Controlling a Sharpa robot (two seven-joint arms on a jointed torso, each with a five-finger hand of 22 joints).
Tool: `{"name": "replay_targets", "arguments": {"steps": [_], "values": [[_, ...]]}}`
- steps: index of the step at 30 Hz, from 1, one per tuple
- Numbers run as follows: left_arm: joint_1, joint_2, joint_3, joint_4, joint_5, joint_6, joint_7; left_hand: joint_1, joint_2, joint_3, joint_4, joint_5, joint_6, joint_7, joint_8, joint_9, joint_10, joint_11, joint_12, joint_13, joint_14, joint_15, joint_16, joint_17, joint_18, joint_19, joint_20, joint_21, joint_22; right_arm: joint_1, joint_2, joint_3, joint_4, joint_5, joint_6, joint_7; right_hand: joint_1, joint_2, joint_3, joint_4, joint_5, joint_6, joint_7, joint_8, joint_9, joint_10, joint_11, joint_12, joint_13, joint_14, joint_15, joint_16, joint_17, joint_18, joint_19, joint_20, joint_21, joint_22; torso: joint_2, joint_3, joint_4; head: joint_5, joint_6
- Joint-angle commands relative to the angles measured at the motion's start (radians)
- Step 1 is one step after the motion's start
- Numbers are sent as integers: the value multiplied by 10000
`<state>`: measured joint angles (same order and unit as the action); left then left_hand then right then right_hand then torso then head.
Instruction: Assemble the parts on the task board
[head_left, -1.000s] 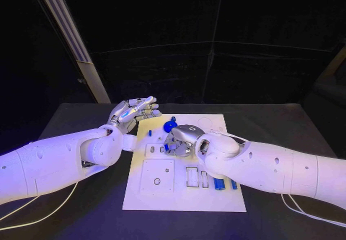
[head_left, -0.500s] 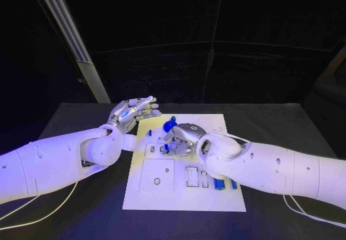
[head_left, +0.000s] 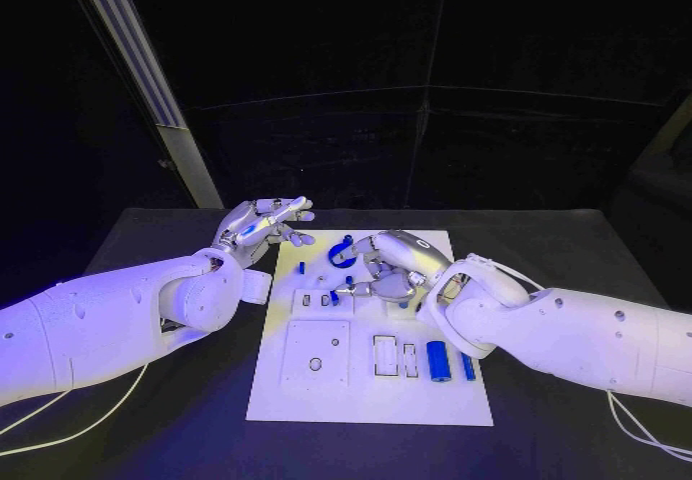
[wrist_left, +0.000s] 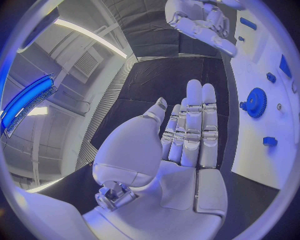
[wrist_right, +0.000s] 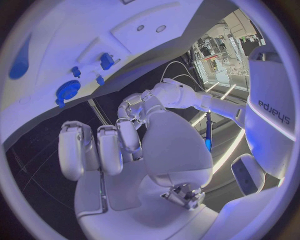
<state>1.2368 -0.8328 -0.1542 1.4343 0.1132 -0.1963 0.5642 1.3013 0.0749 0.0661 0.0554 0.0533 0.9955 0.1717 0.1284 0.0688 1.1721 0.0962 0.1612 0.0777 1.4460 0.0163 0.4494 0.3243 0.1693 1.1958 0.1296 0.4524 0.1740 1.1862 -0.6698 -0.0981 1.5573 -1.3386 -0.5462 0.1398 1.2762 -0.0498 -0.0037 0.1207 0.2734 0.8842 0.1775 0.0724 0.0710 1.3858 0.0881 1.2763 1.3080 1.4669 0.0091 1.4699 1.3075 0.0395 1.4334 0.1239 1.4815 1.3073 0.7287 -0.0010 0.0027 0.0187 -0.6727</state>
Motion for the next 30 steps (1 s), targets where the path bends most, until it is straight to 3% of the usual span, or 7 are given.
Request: {"name": "replay_targets", "arguments": {"steps": [1, 5, 8, 12, 14, 19, 30], "values": [[95, -68, 11, -60, -1777, -2, -1077, -288, -108, -89, 174, -4, 297, -192, 68, 28, 828, -242, 300, 181, 697, -229, 1728, 1659, 153, 564, -241, 510, 257, 288, -526, 14, 407, 1979, 551, 1443, 217, 53, -85, -69, -147, 114, -45, 89, 21, -188, -31, -251, 37, 496, 14, -208, 366, 128, -249, -18, -169, 522, -48, 16, -6, 27, -2], [293, -110, 12, -131, -3261, 701, -3002, -849, -364, -582, 566, 70, 494, -550, 152, 149, 1902, -623, 1532, 1293, 965, -479, 8550, 8904, 43, 1431, -625, 2142, 1276, 602, -1384, 17, 826, 3034, 1101, 1437, 389, 159, -221, -122, -371, 142, -66, 112, 17, -359, -58, -525, -196, 416, -21, -434, 57, 189, -448, -50, -342, 250, -110, 6, -13, -19, -51], [400, -89, 12, -146, -4056, 1227, -4285, -849, -308, -1012, 825, -55, 38, -693, 488, 364, 898, -616, 3746, 3292, 1052, -726, 10734, 11676, -447, 1928, -684, 5702, 5268, 743, -1864, 25, 985, 3820, 1198, 1442, 425, 217, -247, -120, -409, 137, -70, 113, 15, -361, -60, -538, -214, 414, -24, -458, 35, 195, -465, -57, -365, 219, -171, 20, -29, -35, -61], [586, 10, 12, -141, -5478, 2049, -6298, -1243, -74, -1438, 1421, 18, 168, -592, 1332, 768, 316, -652, 5846, 4937, 1091, -595, 10908, 11961, -474, 1504, -635, 6594, 6337, 921, -2410, 38, 992, 4700, 1205, 1415, 512, 315, -272, -140, -323, 175, -85, 142, 21, -328, -76, -510, -205, 423, -38, -476, 32, 194, -454, -69, -375, 217, -240, 47, -43, 49, -137], [668, 85, 12, -143, -6215, 2368, -7190, -1097, 141, -1523, 1575, 32, 43, -674, 1804, 1001, 515, -705, 7500, 6519, 1241, -628, 11201, 12443, -648, 1966, -697, 7808, 8003, 967, -2572, 41, 919, 4897, 1196, 1394, 536, 336, -277, -148, -301, 184, -88, 149, 23, -325, -80, -511, -209, 424, -41, -482, 26, 195, -454, -72, -380, 213, -281, 53, -42, 83, -175], [891, 406, 12, -201, -8003, 3040, -8962, -1118, 362, -1831, 2006, 5, -279, -789, 2948, 1653, 696, -844, 9184, 8236, 1247, -664, 11214, 12465, -864, 2225, -740, 8853, 9533, 1038, -2807, 44, 711, 5136, 1194, 1295, 600, 387, -301, -171, -242, 206, -99, 168, 25, -322, -91, -521, -226, 422, -52, -514, -10, 201, -465, -82, -400, 186, -367, 93, -29, 157, -216], [1178, 1310, -53, -576, -9522, 3657, -10363, -1514, 294, -2722, 2318, -26, -694, -1020, 4596, 2823, 1234, -990, 10416, 9620, 1247, -823, 11214, 12465, -1052, 2520, -857, 9564, 10701, 1076, -2774, 45, 489, 5227, 1305, 1076, 683, 443, -354, -201, -94, 224, -110, 190, 25, -336, -105, -561, -270, 416, -67, -568, -71, 217, -508, -98, -449, 111, -384, 118, -39, 237, -240]]}}
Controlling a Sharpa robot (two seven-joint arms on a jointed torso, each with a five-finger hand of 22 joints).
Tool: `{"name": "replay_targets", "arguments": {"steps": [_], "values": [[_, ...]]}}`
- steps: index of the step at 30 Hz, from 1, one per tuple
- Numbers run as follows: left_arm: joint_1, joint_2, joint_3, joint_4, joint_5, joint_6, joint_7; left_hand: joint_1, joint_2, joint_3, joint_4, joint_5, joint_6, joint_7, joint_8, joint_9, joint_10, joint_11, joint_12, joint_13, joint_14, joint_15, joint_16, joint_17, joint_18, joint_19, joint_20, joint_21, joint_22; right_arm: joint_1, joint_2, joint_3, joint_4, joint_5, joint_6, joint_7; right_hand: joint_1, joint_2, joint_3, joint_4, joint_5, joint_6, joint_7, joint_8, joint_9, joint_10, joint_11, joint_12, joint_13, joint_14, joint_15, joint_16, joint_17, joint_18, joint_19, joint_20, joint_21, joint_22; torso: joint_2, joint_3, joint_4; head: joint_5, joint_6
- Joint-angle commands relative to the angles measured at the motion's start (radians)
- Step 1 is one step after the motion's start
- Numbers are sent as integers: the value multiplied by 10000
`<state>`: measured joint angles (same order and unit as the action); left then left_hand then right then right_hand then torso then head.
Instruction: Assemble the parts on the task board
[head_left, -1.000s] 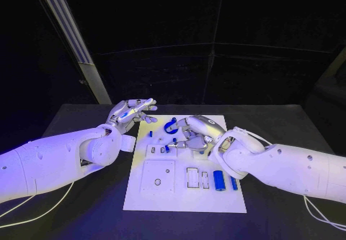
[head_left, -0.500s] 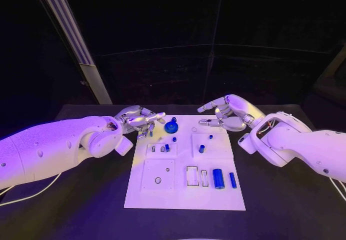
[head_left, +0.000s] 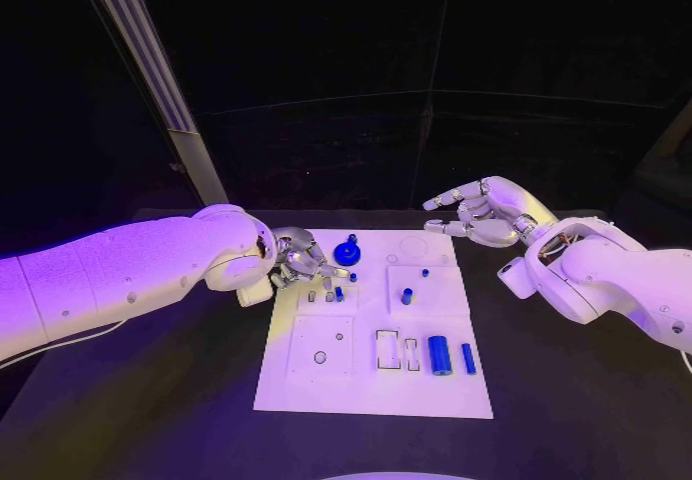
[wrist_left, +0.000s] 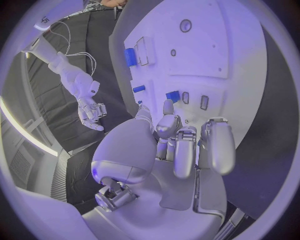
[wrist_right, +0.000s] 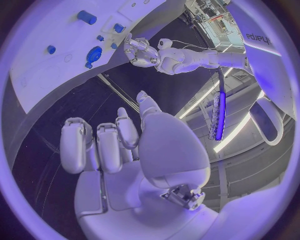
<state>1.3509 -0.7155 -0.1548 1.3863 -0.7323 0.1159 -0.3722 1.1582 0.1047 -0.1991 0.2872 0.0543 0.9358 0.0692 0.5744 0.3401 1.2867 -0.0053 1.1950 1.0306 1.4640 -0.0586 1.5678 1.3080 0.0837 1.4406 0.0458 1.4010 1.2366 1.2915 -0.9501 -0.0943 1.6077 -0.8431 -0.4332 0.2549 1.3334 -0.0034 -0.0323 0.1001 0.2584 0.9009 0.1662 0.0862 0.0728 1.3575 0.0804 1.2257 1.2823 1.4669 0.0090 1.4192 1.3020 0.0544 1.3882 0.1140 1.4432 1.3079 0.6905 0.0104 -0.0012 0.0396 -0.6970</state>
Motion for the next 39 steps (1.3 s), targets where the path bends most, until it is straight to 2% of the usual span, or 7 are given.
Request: {"name": "replay_targets", "arguments": {"steps": [1, 5, 8, 18, 27, 39], "values": [[56, 233, -78, -143, -1114, 505, -1062, -59, 14, -133, -4, -42, -161, -8, 305, 253, 111, -11, 133, 148, 1068, -82, 30, 2628, -205, 96, -45, 118, 147, 24, 39, 7, -31, 274, 190, -100, 112, -21, -68, 6, 56, 57, 3, 52, 7, -53, -28, -55, -14, 415, -66, -61, -16, 68, -55, 1, -66, 105, 5, 4, -2, 23, 12], [95, 487, -131, -273, -1186, 392, -1224, 101, 26, -177, -74, -33, -252, -70, 639, 539, 187, -43, 265, 308, 1068, -131, 30, 2628, -263, 215, -75, 269, 449, 26, 67, 7, -91, 277, 237, -186, 124, -17, -82, 0, 89, 59, 0, 56, 7, -52, -29, -55, -17, 415, -69, -69, -24, 74, -74, -2, -83, 78, 13, -16, -16, 25, -3], [112, 644, -149, -353, -1209, 310, -1307, 209, 63, -101, -109, -28, -313, -93, 781, 673, 219, -66, 315, 371, 1068, -153, 30, 2628, -296, 288, -99, 354, 621, 27, 92, 6, -143, 278, 269, -242, 125, -17, -88, 0, 96, 61, -1, 58, 7, -57, -30, -64, -25, 411, -70, -81, -42, 81, -95, -2, -99, 49, 22, -12, -9, 19, -11], [159, 1172, -184, -755, -1214, 531, -1731, 193, -34, -77, -76, -28, -406, -121, 990, 878, 261, -93, 380, 453, 1068, -179, 30, 2628, -340, 383, -129, 461, 842, 27, 212, 6, -279, 278, 352, -338, 131, -12, -145, 2, 189, 76, -6, 74, 9, -63, -38, -86, -51, 409, -76, -104, -62, 96, -139, -10, -142, -18, 30, -26, 4, 60, -97], [180, 1334, -190, -885, -1221, 782, -1852, 237, 3, 24, -83, -22, -453, -145, 1124, 1011, 280, -113, 410, 488, 1068, -196, 30, 2628, -350, 409, -145, 489, 899, 27, 275, 6, -341, 278, 417, -384, 135, -8, -155, 1, 209, 78, -8, 76, 9, -59, -40, -81, -49, 407, -77, -114, -75, 100, -152, -11, -154, -36, 29, -18, 2, 59, -181], [188, 1457, -190, -946, -1235, 701, -2196, 347, -47, 188, -142, -22, -545, -166, 1278, 1182, 277, -134, 409, 485, 1068, -215, 30, 2628, -359, 429, -165, 509, 945, 27, 354, 5, -393, 278, 488, -404, 142, 14, -190, 5, 288, 86, -12, 87, 9, -56, -44, -86, -58, 411, -82, -119, -68, 103, -160, -16, -169, -53, 23, -22, 5, 43, -240]]}}
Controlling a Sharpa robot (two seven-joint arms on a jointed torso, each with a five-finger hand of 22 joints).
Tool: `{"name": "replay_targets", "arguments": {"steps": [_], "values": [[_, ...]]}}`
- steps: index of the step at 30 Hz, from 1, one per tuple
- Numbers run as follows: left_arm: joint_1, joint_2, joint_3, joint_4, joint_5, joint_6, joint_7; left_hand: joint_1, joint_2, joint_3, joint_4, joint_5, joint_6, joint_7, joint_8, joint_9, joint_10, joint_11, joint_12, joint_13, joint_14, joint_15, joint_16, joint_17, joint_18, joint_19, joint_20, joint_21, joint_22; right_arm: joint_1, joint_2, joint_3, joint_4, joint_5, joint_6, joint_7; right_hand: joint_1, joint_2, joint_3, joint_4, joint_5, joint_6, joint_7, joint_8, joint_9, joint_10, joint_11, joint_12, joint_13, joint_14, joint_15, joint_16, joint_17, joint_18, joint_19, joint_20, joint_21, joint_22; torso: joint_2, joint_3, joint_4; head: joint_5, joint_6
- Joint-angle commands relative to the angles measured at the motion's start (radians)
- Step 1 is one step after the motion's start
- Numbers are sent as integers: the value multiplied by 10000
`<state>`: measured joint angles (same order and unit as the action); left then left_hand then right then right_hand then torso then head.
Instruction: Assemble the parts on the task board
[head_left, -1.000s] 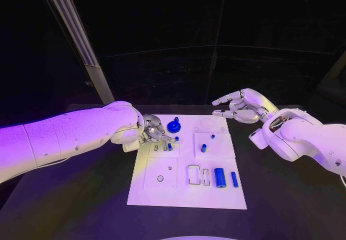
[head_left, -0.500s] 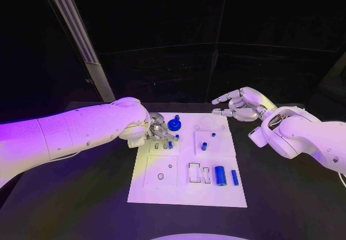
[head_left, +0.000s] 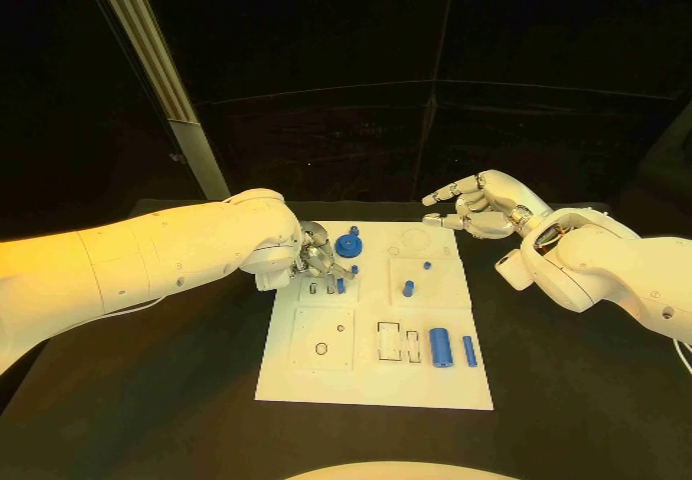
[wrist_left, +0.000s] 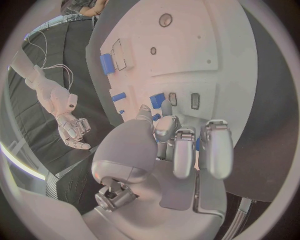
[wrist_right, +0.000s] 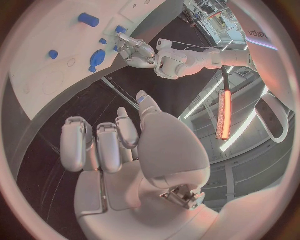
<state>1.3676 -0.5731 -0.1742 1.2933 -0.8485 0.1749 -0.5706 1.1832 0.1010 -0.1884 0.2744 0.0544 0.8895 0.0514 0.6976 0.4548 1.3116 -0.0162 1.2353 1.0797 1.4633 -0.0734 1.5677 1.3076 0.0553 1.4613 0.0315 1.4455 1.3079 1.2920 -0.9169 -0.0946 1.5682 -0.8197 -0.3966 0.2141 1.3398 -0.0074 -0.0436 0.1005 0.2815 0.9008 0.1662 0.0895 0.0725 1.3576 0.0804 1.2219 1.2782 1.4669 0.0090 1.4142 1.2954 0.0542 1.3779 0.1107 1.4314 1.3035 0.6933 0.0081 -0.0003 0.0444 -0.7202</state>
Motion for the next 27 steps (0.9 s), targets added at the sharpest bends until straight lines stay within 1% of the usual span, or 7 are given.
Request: {"name": "replay_targets", "arguments": {"steps": [1, 6, 10, 20, 27], "values": [[21, 46, 4, -24, -73, 118, -215, 116, -14, 105, -24, -23, -93, 10, 64, 55, 28, -26, 7, -7, 1075, -69, 31, 2631, -75, 222, -24, 64, 232, 22, 30, 8, -2, 44, 136, 1, 79, 56, -79, 1, 62, 87, -12, 55, 11, -56, -45, -48, -17, 411, -82, -70, -3, 105, -57, 17, -51, -9, -4, 1, -9, -4, -17], [22, 104, 4, -73, -74, 188, -233, 294, -17, 348, -119, -24, -180, -3, 165, 181, 32, -40, 10, 1, 1075, -82, 31, 2631, -79, 230, -38, 72, 256, 21, 56, 8, -25, 44, 180, -13, 85, 69, -98, 2, 111, 90, -15, 59, 11, -55, -47, -50, -23, 412, -85, -76, -6, 108, -66, 14, -63, -25, -5, 6, 0, 1, -37], [21, 156, 4, -116, -74, 263, -245, 362, -33, 476, -156, -23, -217, -6, 206, 237, 36, -44, 14, 8, 1075, -87, 31, 2631, -79, 230, -44, 71, 259, 21, 72, 8, -38, 44, 205, -20, 93, 79, -115, 1, 159, 89, -16, 62, 10, -51, -49, -47, -23, 414, -87, -80, -6, 109, -66, 11, -68, -28, -8, 1, 0, -5, -51], [21, 255, 1, -143, -73, 409, -277, 397, -51, 564, -177, -22, -241, -8, 231, 273, 35, -47, 12, 7, 1075, -88, 31, 2631, -77, 227, -46, 66, 252, 21, 117, 8, -70, 44, 269, -44, 109, 97, -138, -2, 233, 88, -18, 67, 8, -50, -52, -51, -31, 418, -91, -81, 2, 110, -67, 7, -75, -34, -7, 5, -5, -4, -97], [21, 267, -4, -138, -73, 558, -327, 383, -104, 593, -174, -25, -252, -6, 247, 297, 41, -45, 17, 16, 1075, -89, 31, 2631, -84, 239, -47, 82, 287, 21, 142, 7, -98, 44, 316, -54, 112, 106, -147, 0, 263, 88, -19, 68, 7, -42, -52, -40, -24, 420, -92, -82, 3, 109, -66, 6, -77, -35, -8, -1, 9, -20, -131]]}}
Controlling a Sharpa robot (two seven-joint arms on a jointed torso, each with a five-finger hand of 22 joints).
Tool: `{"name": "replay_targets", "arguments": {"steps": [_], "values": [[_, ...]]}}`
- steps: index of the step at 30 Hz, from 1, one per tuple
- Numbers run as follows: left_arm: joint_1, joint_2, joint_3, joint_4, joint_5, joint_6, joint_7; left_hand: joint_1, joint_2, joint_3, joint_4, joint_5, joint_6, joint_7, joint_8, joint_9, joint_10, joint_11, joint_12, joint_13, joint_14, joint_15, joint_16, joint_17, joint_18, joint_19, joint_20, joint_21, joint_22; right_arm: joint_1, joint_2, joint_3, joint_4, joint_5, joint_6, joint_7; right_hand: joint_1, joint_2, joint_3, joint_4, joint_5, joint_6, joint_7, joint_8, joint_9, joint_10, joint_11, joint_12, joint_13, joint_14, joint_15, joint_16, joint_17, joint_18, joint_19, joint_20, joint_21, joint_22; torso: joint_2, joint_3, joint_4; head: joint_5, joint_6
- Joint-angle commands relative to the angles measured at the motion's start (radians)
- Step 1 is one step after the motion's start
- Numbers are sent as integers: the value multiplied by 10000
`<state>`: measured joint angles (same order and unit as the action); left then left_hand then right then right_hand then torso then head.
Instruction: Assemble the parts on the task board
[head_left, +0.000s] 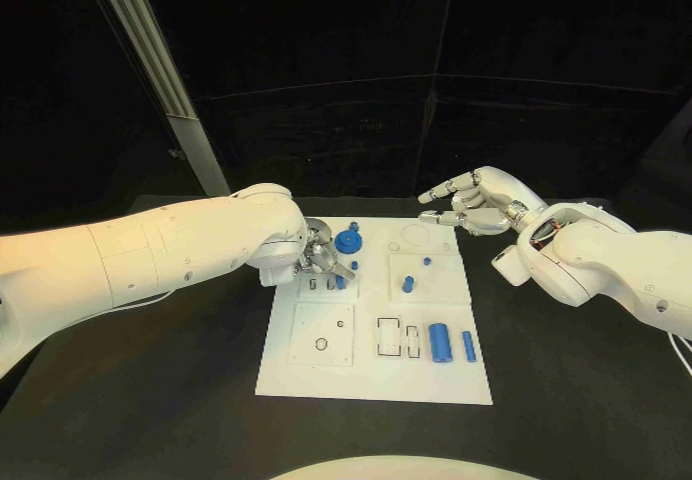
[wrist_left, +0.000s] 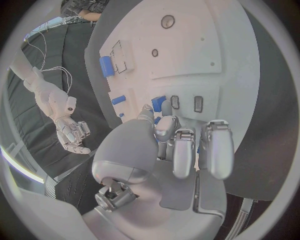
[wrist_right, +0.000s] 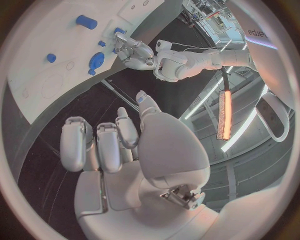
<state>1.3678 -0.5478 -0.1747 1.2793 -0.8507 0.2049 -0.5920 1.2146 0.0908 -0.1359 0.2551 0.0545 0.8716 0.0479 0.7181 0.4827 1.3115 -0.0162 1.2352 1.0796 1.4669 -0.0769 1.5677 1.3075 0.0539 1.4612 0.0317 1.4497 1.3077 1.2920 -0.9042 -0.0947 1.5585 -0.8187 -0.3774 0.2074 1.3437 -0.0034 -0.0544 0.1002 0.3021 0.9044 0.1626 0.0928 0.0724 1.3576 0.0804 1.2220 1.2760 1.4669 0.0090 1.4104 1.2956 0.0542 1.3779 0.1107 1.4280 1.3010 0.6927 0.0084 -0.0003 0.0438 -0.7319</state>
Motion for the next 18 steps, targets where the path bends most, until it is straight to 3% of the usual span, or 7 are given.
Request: {"name": "replay_targets", "arguments": {"steps": [1, 13, 15, 18], "values": [[19, 14, 0, 1, -51, 270, -118, 68, -2, 68, 18, -26, -74, 29, 42, 17, 42, -46, 17, 18, 1039, -54, 31, 2633, -70, 240, -49, 41, 289, 21, 19, 7, -5, 34, 129, 13, 73, 66, -38, 3, 57, 52, 17, 36, 9, -43, -52, -42, -2, 420, -92, -44, 2, 110, -67, 6, -43, -10, -3, -3, 9, -15, -14], [19, 33, -9, 6, -51, 313, -115, 39, -34, 116, 38, -23, -69, 24, 71, 50, 54, -48, 28, 34, 1039, -54, 31, 2633, -73, 246, -49, 49, 307, 20, 56, 7, -39, 34, 165, 16, 67, 66, -46, 8, 64, 52, 17, 36, 8, -44, -51, -45, -5, 422, -92, -40, 10, 110, -68, 6, -45, -12, 3, -1, 1, -14, -61], [19, 36, -10, 7, -51, 257, -82, 149, 33, 278, -19, -19, -73, 6, 101, 88, 59, -63, 29, 38, 1039, -63, 31, 2633, -70, 242, -53, 43, 300, 20, 61, 7, -45, 34, 168, 15, 67, 66, -46, 8, 64, 52, 17, 36, 8, -44, -51, -45, -5, 422, -92, -40, 10, 110, -68, 6, -45, -12, -1, 0, -1, -13, -62], [19, 35, -11, 12, -50, 105, 22, 786, 416, 925, -370, -15, -180, -80, 88, 131, 50, -140, 9, 35, 1039, -121, 31, 2633, -66, 238, -90, 37, 296, 20, 70, 7, -65, 33, 181, 4, 67, 66, -46, 8, 64, 52, 17, 36, 8, -44, -51, -45, -5, 422, -92, -40, 10, 110, -68, 6, -45, -12, -3, 1, 1, -11, -71]]}}
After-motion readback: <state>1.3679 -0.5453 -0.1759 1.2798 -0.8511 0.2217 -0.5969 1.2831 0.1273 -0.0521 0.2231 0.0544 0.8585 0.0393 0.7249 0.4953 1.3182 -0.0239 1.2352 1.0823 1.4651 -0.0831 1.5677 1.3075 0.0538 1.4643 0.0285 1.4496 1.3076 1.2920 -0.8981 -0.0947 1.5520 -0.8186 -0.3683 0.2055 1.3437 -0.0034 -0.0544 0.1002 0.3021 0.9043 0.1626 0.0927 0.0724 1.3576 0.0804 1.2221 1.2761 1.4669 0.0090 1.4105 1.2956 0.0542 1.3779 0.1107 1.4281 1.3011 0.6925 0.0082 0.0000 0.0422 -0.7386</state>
